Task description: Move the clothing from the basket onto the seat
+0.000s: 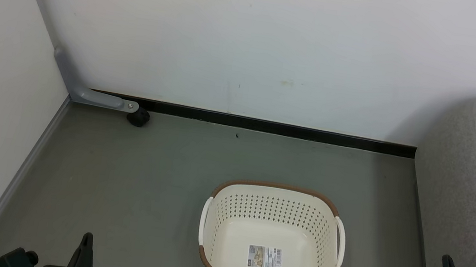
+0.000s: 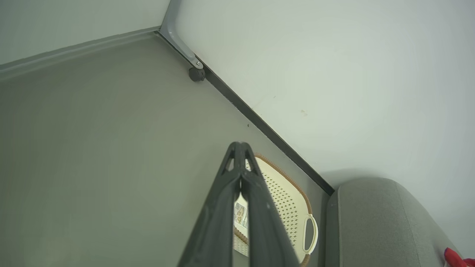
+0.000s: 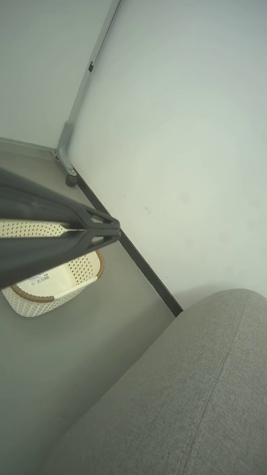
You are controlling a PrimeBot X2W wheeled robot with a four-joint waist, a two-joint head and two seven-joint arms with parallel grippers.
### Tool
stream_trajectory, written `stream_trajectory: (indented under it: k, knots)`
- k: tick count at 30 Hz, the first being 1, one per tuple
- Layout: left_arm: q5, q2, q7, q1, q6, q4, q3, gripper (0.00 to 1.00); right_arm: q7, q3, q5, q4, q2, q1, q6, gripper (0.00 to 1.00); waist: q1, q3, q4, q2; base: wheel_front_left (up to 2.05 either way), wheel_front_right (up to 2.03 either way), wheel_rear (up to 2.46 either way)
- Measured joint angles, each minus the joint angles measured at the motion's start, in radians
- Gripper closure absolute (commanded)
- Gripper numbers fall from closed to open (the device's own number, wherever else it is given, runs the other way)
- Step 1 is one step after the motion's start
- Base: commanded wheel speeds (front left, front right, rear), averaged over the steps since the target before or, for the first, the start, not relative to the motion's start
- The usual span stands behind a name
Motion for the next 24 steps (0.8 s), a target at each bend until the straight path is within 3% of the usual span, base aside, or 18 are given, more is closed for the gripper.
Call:
stream_trajectory:
  k: [24]
  knots:
    - [-0.295,-0.021,0.081,-0.015,-0.061,-0.052,0.076,1.00,0.081,-0.050,0.305,-0.038,0.032,-0.026,0.000,1.00,0.0000,0.013,-0.038,0.0000,0.00,0.00,0.00]
